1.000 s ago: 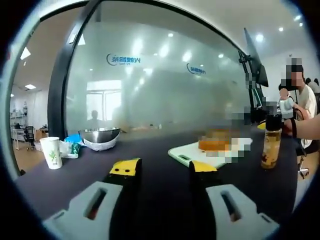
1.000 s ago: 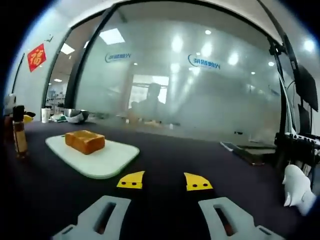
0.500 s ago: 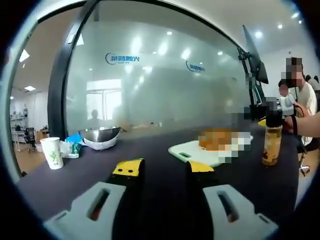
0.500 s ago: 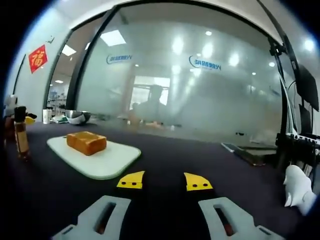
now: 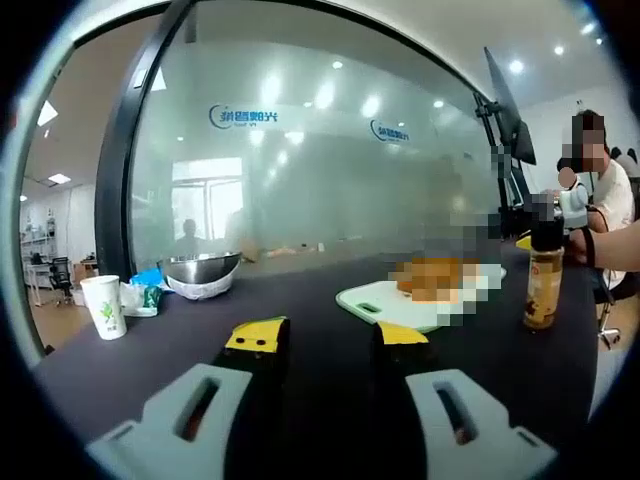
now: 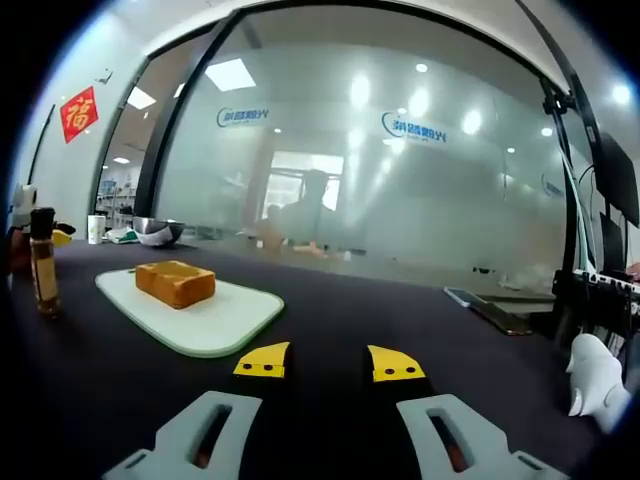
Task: Sprinkle pepper
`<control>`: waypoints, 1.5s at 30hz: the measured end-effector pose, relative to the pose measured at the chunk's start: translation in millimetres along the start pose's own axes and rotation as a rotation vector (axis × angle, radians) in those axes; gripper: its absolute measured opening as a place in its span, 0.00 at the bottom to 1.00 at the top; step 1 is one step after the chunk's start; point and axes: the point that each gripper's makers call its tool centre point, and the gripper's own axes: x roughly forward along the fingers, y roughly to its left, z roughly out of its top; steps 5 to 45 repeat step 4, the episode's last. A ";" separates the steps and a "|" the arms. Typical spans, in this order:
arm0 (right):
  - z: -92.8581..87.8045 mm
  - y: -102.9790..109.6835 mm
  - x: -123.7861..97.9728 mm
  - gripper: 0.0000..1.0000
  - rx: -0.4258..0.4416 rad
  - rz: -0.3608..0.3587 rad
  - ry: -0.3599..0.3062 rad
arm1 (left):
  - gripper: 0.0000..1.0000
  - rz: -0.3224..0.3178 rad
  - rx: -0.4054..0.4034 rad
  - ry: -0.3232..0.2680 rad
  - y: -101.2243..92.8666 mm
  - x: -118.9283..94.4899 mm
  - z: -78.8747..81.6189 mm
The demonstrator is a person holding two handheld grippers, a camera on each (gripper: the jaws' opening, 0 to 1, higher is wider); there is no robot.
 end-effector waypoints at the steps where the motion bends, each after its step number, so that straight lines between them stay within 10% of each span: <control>1: 0.1 0.0 -0.2 0.24 -0.003 0.000 0.000 | 0.27 0.001 0.000 0.001 0.3 -0.1 -0.2; 45: 0.3 -0.8 -0.7 0.24 -0.003 -0.003 -0.003 | 0.26 -0.008 -0.004 0.001 -1.9 0.7 0.0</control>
